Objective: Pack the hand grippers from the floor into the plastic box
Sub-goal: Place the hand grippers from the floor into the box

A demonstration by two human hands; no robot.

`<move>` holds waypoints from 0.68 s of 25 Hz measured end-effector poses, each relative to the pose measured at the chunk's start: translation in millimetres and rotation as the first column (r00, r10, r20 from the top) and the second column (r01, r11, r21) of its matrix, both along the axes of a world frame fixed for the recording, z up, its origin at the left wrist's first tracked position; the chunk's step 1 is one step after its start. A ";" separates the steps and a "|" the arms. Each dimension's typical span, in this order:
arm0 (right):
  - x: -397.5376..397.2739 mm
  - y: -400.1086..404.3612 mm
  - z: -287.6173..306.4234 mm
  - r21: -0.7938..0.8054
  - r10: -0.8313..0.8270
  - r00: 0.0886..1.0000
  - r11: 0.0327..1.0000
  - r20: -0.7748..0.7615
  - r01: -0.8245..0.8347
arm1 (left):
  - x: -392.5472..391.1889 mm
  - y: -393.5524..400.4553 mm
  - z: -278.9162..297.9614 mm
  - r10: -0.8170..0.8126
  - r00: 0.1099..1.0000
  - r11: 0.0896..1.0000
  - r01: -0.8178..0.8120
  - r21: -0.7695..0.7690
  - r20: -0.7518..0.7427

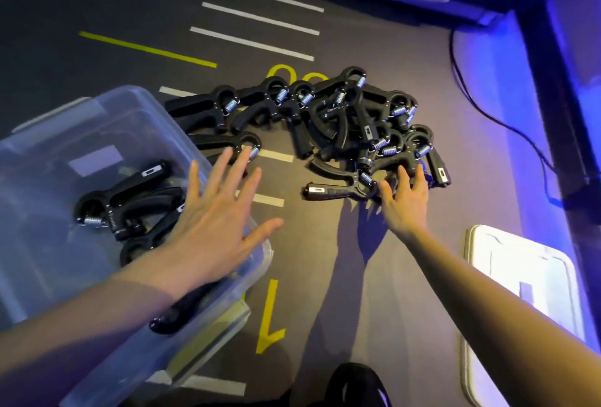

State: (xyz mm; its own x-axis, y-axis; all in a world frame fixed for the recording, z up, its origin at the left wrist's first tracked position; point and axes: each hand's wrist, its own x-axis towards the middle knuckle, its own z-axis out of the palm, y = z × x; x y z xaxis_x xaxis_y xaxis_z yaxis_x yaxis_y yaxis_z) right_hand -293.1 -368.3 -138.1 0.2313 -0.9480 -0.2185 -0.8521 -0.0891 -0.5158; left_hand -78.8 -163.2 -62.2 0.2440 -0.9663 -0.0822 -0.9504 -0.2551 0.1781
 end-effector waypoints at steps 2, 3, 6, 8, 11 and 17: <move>6.1 -8.4 1.5 0.067 0.034 0.988 0.997 0.151 -0.045 | 0.8 -0.2 0.8 0.025 0.999 0.999 -0.024 0.026 -0.040; 12.2 -11.0 3.5 0.045 0.064 0.979 0.996 0.192 -0.073 | 0.1 0.1 1.0 0.035 0.998 0.999 -0.033 0.034 -0.058; 37.0 -19.9 10.7 -0.113 0.180 0.974 0.980 0.141 -0.165 | -1.4 0.7 2.6 0.049 0.996 0.998 -0.047 0.040 -0.071; 52.0 -31.4 15.1 -0.090 0.250 0.967 0.965 0.047 -0.245 | -0.8 0.5 4.3 0.057 0.995 0.997 -0.053 0.053 -0.081; 63.0 -47.0 19.1 0.016 0.345 0.916 0.937 -0.203 -0.349 | -0.1 1.3 5.6 0.060 0.995 0.996 -0.054 0.071 -0.076; 79.3 -61.6 28.9 0.106 0.402 0.818 0.913 -0.412 -0.395 | -0.5 -0.2 9.4 0.053 0.997 0.994 -0.047 0.098 -0.055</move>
